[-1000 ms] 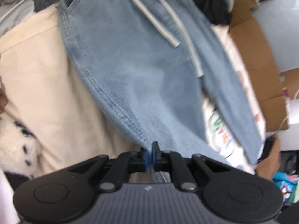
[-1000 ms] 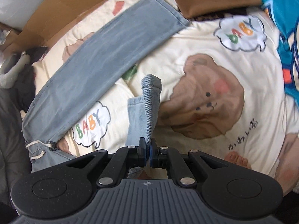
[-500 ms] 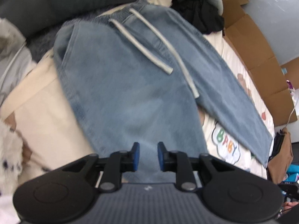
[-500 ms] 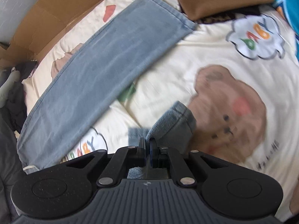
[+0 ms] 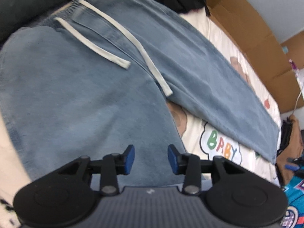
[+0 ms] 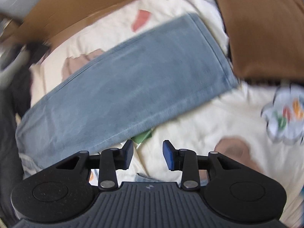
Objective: Fold clothes
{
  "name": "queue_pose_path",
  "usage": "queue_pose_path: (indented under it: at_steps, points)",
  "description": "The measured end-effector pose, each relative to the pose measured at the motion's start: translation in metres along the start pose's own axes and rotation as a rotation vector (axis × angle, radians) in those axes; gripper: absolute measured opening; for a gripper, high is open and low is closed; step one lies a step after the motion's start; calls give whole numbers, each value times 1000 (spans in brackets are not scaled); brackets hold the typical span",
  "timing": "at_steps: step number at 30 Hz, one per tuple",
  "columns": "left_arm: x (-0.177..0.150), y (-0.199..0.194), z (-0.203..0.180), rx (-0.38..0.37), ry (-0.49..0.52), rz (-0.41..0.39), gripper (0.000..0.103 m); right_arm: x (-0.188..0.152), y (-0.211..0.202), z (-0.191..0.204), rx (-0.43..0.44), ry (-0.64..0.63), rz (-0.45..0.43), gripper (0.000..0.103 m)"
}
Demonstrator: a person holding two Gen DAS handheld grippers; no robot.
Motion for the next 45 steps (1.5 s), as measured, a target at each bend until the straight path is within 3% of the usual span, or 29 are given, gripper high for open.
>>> queue_pose_path:
  at_steps: [3, 5, 7, 11, 16, 20, 27, 28, 35, 36, 38, 39, 40, 45]
  points:
    - [1, 16, -13, -2, -5, 13, 44, -5, -5, -1, 15, -84, 5, 47]
    - [4, 25, -22, -6, -1, 20, 53, -11, -5, -3, 32, -127, 3, 47]
    - [7, 35, -30, -5, 7, 30, 55, -21, -3, -10, 27, -160, 1, 48]
    - [17, 50, -36, 28, 2, 44, 59, -46, 6, -33, 0, -164, 30, 53]
    - [35, 70, -30, 214, 57, 45, 63, -78, 9, -62, -20, -177, 18, 61]
    - [53, 81, -35, 275, 128, 41, 64, -99, 14, -79, 16, -105, 6, 61]
    - [71, 100, -43, 353, 297, 49, 59, -124, 29, -73, 50, -145, 12, 61]
    - [73, 102, -42, 357, 308, 50, 54, -125, 32, -71, 48, -160, 8, 61]
    - [83, 105, -37, 346, 332, 65, 45, -125, 53, -64, 54, -152, -62, 60]
    - [84, 105, -38, 344, 342, 67, 44, -126, 52, -62, 56, -155, -79, 56]
    - [84, 105, -39, 341, 358, 72, 44, -126, 47, -59, 60, -158, -110, 37]
    - [83, 105, -38, 341, 359, 77, 44, -127, 46, -58, 74, -149, -109, 10]
    - [83, 105, -38, 341, 361, 81, 45, -128, 45, -58, 88, -132, -97, 0]
    - [68, 100, -38, 348, 393, 122, 47, -132, 40, -55, 59, -135, -86, 1]
Point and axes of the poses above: each gripper's, at about its wrist camera, not at the fingertips, and y roughly the way its jaws point, z to its left, x to its top, the point moved 9 cm from there along y, roughly the way its jaws point, and after that the axes turned 5 degrees about -z, right-handed, at the moved point
